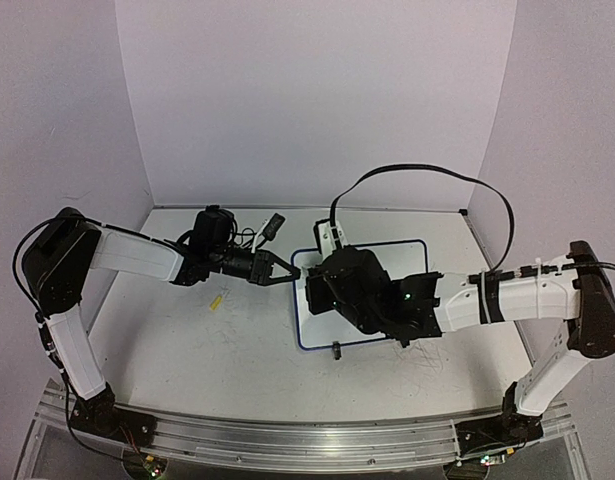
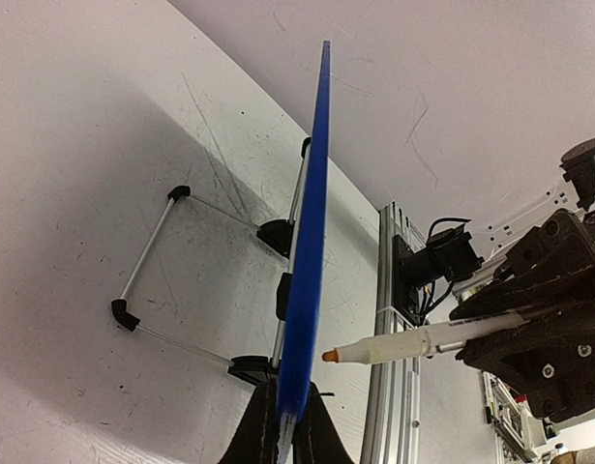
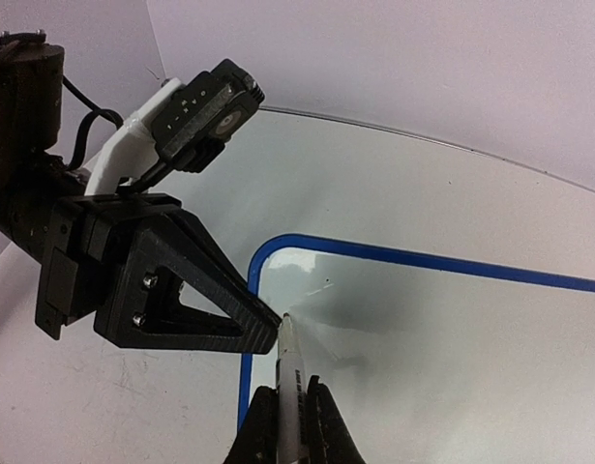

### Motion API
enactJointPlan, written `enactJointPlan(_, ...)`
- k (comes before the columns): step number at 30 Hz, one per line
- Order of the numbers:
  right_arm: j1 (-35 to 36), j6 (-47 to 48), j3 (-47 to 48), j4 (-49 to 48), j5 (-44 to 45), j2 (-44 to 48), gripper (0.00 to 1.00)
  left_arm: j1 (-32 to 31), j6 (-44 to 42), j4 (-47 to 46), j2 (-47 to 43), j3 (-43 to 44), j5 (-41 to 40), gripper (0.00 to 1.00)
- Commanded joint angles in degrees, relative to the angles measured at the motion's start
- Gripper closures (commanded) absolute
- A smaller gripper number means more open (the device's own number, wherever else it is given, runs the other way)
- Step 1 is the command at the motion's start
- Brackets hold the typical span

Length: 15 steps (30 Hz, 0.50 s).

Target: Write a sentence on the whiteboard

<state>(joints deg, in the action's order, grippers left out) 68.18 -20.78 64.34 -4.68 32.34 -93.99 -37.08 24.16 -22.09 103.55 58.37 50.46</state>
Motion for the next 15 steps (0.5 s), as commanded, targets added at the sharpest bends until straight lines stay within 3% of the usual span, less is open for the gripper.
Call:
enactJointPlan(1, 0.26, 0.21, 2.42, -2.5, 2.04, -1.24, 1.0, -0.53, 1.41, 0.11, -1.32, -0.48, 0.45, 1.0)
enactJointPlan(15, 0.13, -0.95, 1.03, -2.65, 4.36, -1.32, 1.0, -0.73, 1.32, 0.11, -1.56, -0.54, 0.46, 1.0)
